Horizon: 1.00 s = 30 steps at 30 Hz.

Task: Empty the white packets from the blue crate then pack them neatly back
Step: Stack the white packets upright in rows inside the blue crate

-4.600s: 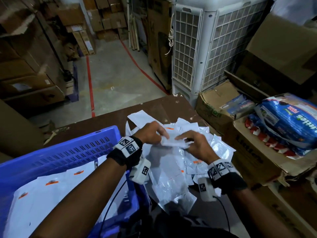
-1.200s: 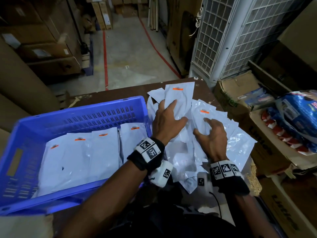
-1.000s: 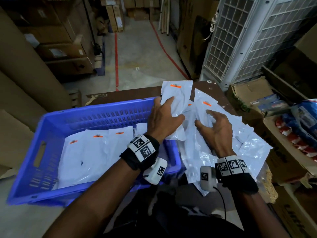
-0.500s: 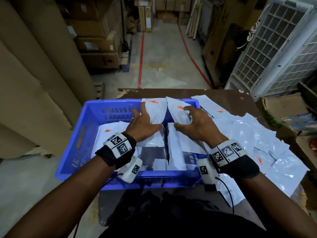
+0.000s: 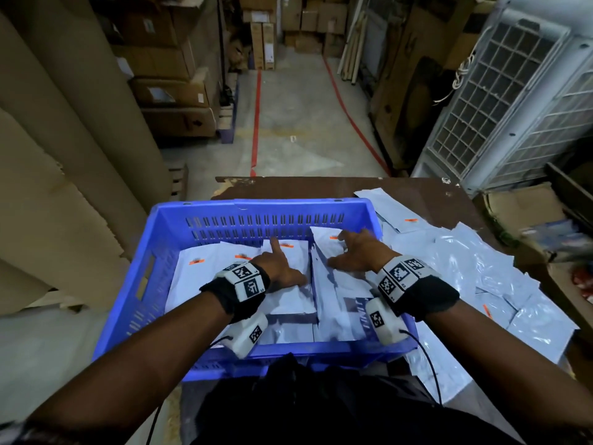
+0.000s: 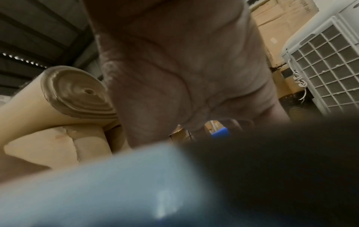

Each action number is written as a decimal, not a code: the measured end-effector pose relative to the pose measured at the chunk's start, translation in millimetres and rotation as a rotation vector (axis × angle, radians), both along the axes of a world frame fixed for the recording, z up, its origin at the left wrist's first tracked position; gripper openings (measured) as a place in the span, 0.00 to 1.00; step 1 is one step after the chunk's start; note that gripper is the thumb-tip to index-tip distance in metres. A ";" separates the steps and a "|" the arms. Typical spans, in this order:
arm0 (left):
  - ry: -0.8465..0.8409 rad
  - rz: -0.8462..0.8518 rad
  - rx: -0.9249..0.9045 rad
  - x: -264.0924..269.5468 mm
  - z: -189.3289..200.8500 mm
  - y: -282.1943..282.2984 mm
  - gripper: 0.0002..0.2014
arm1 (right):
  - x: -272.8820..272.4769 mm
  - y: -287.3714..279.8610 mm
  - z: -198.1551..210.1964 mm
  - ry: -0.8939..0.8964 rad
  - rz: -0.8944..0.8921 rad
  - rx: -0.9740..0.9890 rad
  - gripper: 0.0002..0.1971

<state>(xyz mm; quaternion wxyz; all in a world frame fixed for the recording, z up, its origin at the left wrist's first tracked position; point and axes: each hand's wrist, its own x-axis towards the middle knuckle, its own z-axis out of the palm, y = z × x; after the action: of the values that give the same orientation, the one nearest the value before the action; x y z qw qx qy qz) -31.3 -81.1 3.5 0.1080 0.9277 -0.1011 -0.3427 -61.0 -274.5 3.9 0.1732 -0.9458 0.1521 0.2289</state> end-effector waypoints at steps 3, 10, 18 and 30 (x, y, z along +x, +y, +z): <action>-0.013 -0.032 0.026 1.6 -12.7 -5.9 0.60 | 1.8 6.1 -3.8 0.047 0.007 -0.016 0.37; -0.026 -0.175 0.139 5.3 -18.2 -16.6 0.45 | 3.7 11.3 -3.5 0.115 0.053 -0.063 0.27; -0.158 -0.322 0.221 24.9 -18.6 -19.0 0.48 | 18.3 15.6 24.1 0.068 0.117 -0.091 0.28; -0.070 -0.512 0.302 18.9 -58.2 -14.4 0.73 | 34.6 38.5 -39.4 0.224 0.197 -0.179 0.55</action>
<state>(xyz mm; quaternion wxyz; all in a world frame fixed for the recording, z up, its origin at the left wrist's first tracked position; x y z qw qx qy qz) -12.4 -95.5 -54.7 -0.1246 0.8889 -0.2834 -0.3376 -26.5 -236.0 -35.5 0.0471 -0.9364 0.0967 0.3341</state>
